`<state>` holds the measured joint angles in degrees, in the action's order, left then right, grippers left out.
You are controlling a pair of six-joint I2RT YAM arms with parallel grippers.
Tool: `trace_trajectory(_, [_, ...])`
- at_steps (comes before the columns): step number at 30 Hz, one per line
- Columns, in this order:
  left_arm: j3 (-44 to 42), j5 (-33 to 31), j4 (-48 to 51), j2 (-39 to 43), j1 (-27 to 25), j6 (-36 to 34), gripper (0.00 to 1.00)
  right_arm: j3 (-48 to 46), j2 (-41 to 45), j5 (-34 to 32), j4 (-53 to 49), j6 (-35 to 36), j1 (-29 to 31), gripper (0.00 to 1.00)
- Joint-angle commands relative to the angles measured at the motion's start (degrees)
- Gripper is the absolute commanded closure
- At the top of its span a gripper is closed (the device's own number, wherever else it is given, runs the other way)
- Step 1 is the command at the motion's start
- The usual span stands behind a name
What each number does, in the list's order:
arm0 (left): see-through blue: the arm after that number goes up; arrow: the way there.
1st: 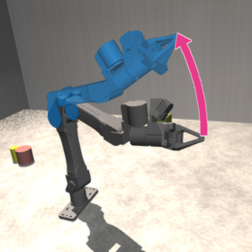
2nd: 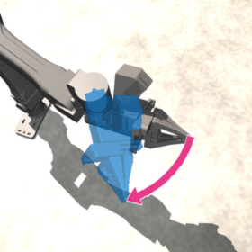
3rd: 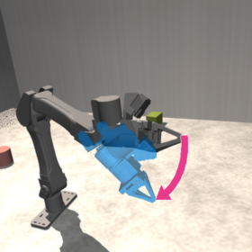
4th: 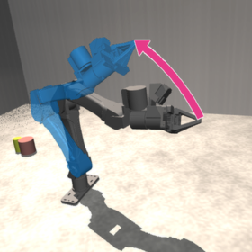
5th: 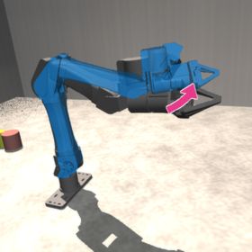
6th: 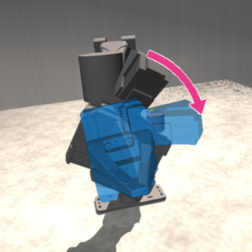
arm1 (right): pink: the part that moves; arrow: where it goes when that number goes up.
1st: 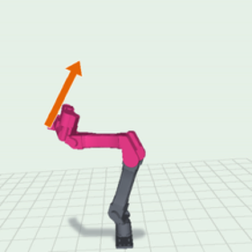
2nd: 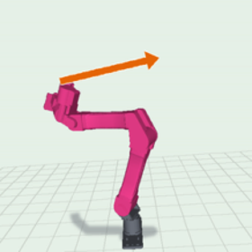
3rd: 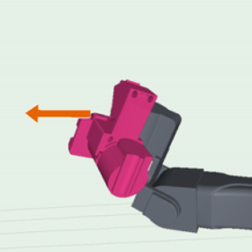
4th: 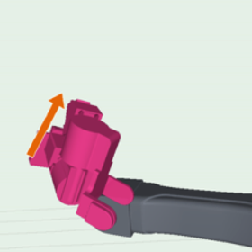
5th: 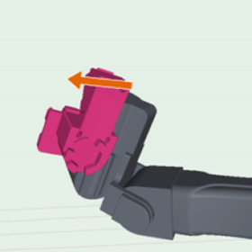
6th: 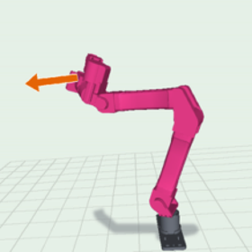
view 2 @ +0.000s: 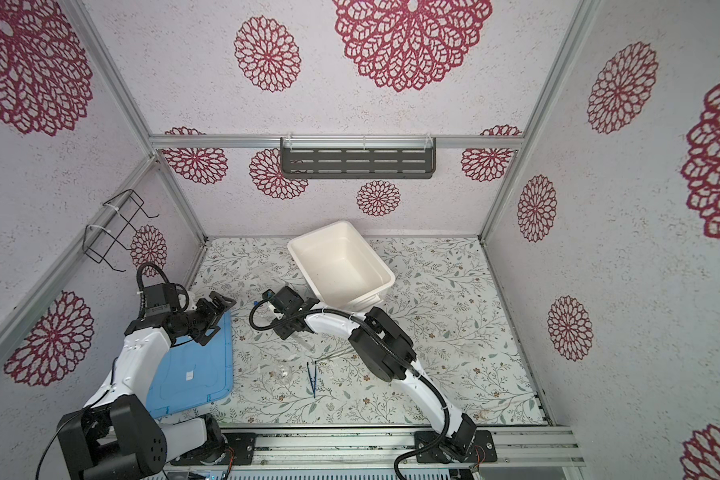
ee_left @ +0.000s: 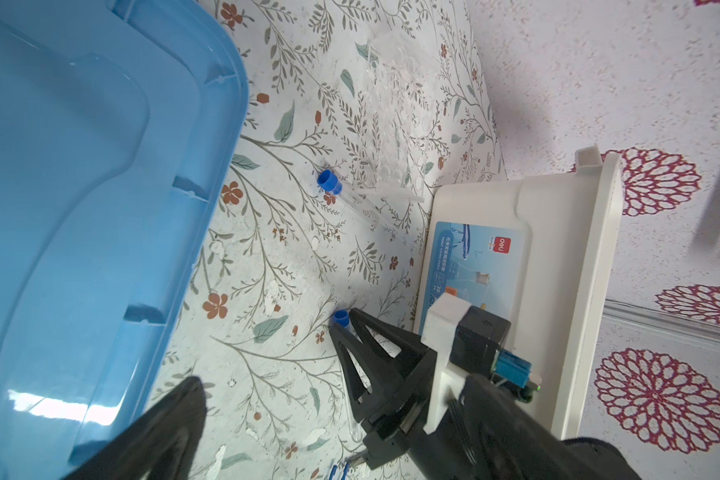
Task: Organize the chemistry lab equipment
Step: 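Lift the test tube with the right gripper toward the left gripper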
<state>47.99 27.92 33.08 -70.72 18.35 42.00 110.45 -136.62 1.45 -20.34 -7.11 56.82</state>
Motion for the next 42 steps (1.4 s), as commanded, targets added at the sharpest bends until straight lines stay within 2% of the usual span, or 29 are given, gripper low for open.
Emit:
trace_trajectory(1, [0.8, -0.9, 0.9, 1.1, 0.6, -0.9, 0.0, 7.6, -0.7, -1.3, -12.0, -0.4, 0.1, 0.68])
trace_trajectory(4, [0.5, -1.7, 1.5, 1.6, 0.7, -1.5, 0.0, 15.1, -4.6, 0.9, -21.0, -0.5, 0.1, 0.68])
trace_trajectory(7, [0.0, -2.6, 1.8, 1.9, 0.9, -1.8, 0.0, 19.1, -7.3, 3.4, -25.0, -1.2, 0.1, 0.68])
trace_trajectory(11, [-0.3, -2.4, 1.8, 1.9, 1.2, -1.7, 0.0, 20.4, -9.1, 4.0, -25.4, -2.3, 0.0, 0.68])
trace_trajectory(16, [-0.3, -2.3, 2.1, 2.1, 1.3, -1.4, 0.0, 24.2, -11.9, 1.7, -27.9, -2.3, 0.1, 0.67])
trace_trajectory(26, [-0.7, -2.4, 2.3, 2.5, 1.4, -1.0, 0.0, 25.6, -13.9, 0.9, -31.0, -2.8, 0.2, 0.76])
trace_trajectory(33, [-1.0, -0.4, 1.2, 2.5, 1.4, 0.0, 0.0, 25.8, -12.5, -1.8, -30.9, -3.3, 0.2, 0.79])
trace_trajectory(36, [-0.8, 3.4, -1.7, 2.6, 1.3, 1.5, 0.0, 25.7, -10.5, -2.3, -30.1, -3.9, 0.1, 0.8])
trace_trajectory(42, [1.0, 4.5, -3.6, 0.1, 0.0, 2.6, 0.01, 25.2, -5.4, -2.5, -27.3, -6.3, 0.0, 0.8])
